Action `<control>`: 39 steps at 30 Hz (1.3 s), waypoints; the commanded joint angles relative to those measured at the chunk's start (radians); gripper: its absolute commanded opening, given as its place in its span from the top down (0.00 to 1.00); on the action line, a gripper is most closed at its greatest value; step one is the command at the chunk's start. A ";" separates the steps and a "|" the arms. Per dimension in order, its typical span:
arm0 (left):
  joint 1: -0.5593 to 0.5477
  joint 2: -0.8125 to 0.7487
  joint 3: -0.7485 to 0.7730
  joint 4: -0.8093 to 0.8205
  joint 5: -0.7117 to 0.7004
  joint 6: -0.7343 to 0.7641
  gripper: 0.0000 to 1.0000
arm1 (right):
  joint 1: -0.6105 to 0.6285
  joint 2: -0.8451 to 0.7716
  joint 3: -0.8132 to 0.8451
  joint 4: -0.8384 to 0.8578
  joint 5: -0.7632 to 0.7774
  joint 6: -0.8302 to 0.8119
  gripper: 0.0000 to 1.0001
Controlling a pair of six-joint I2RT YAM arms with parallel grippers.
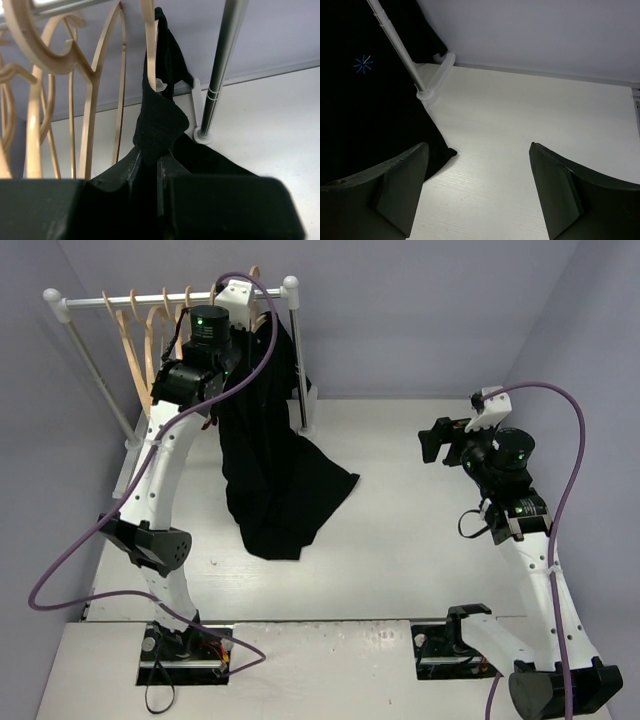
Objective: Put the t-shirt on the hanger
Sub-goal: Place the hanger at the clothesline, then reset both arms
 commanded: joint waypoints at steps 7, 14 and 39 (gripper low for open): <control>0.005 -0.044 -0.130 0.233 -0.001 -0.054 1.00 | 0.007 -0.048 -0.037 0.075 -0.020 -0.006 0.21; 0.005 -0.207 -0.243 0.260 0.010 0.007 0.51 | 0.007 -0.055 -0.048 0.073 -0.006 -0.018 0.21; 0.007 -1.304 -1.229 0.038 -0.352 -0.123 0.23 | 0.054 -0.324 -0.137 -0.030 0.340 -0.013 0.00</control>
